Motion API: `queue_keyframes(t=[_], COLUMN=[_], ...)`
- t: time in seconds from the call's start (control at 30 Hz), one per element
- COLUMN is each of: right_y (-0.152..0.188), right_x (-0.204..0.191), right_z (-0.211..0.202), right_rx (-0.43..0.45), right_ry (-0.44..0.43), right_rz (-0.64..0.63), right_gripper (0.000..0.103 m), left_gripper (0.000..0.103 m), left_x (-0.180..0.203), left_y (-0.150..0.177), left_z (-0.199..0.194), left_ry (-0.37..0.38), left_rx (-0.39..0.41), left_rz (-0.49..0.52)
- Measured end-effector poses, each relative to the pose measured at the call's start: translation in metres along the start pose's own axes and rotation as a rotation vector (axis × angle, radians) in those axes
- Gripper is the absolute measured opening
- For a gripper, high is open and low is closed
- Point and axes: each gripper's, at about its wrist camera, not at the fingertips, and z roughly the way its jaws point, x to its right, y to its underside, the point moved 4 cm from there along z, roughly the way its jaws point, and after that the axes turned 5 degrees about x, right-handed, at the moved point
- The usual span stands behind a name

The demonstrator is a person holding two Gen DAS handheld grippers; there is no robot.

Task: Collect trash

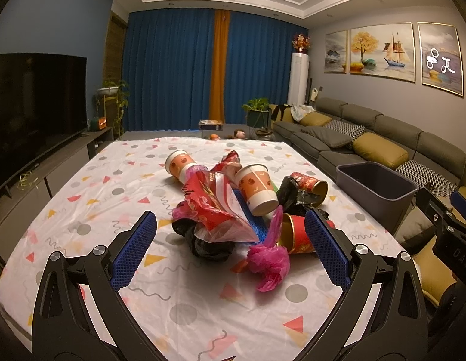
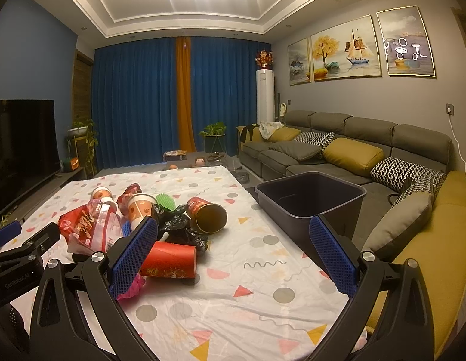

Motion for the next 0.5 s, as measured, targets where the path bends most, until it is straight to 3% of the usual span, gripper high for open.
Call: queue_keyframes(t=[0.2,0.5], right_y=[0.009,0.021], right_x=[-0.002,-0.011], right_z=[0.006,0.019], right_rx=[-0.007,-0.023], right_ry=[-0.016,-0.058], right_rz=[0.006,0.005], right_gripper=[0.098,0.093], left_gripper=[0.094,0.082], left_x=[0.001,-0.036], left_y=[0.007,0.015], left_z=[0.009,0.011], left_ry=[0.010,-0.012], left_rx=[-0.005,-0.002], left_rz=[-0.006,-0.047])
